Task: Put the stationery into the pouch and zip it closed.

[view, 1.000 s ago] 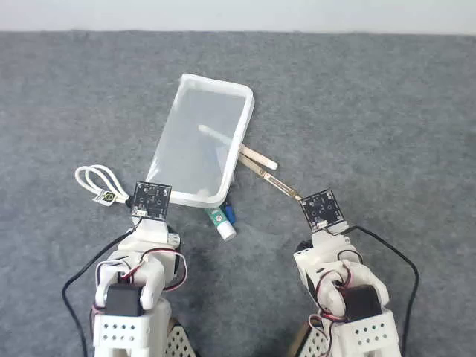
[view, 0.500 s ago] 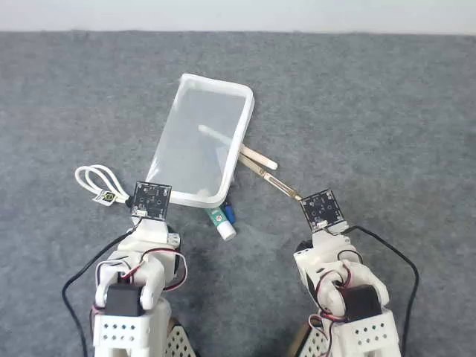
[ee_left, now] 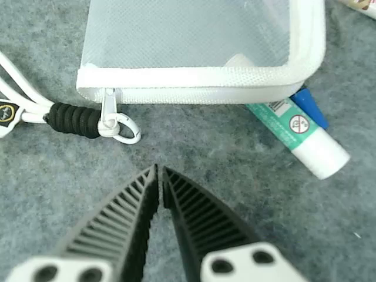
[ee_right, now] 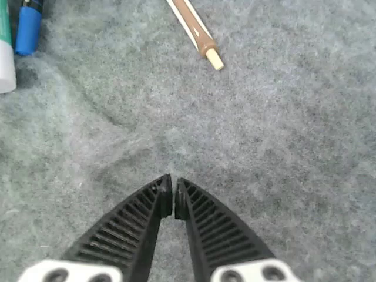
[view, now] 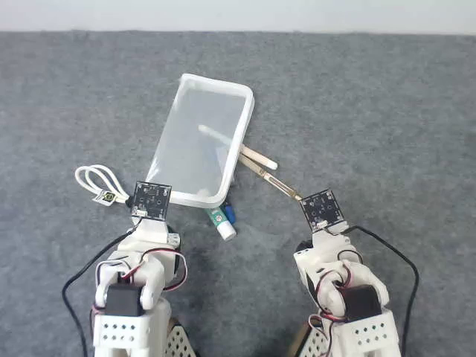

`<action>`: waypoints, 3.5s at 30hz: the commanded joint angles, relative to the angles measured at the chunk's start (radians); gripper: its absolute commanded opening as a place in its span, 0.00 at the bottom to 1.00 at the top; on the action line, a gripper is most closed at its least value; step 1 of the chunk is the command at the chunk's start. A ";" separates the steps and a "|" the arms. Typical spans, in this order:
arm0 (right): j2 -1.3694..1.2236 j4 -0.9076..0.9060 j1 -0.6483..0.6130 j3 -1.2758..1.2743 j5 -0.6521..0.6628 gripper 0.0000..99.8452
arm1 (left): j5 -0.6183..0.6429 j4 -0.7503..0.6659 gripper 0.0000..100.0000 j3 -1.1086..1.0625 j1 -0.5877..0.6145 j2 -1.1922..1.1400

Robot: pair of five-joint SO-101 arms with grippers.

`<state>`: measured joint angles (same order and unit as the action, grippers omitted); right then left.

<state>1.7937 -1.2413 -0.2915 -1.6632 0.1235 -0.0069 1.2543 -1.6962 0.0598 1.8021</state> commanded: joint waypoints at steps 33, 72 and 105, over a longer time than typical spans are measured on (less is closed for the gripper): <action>0.005 -0.005 0.005 -0.021 -0.014 0.01 | -0.209 -0.055 0.01 0.209 0.170 0.021; 0.010 -0.039 0.012 -0.021 -0.009 0.01 | -1.062 0.077 0.23 1.150 0.361 -1.527; 0.010 -0.042 0.012 -0.021 -0.009 0.01 | -1.143 0.252 0.01 1.537 0.285 -2.128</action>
<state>1.7937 -1.2781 -0.2915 -1.6632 0.1204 -1.1469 1.3817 -0.2263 0.3483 -0.3690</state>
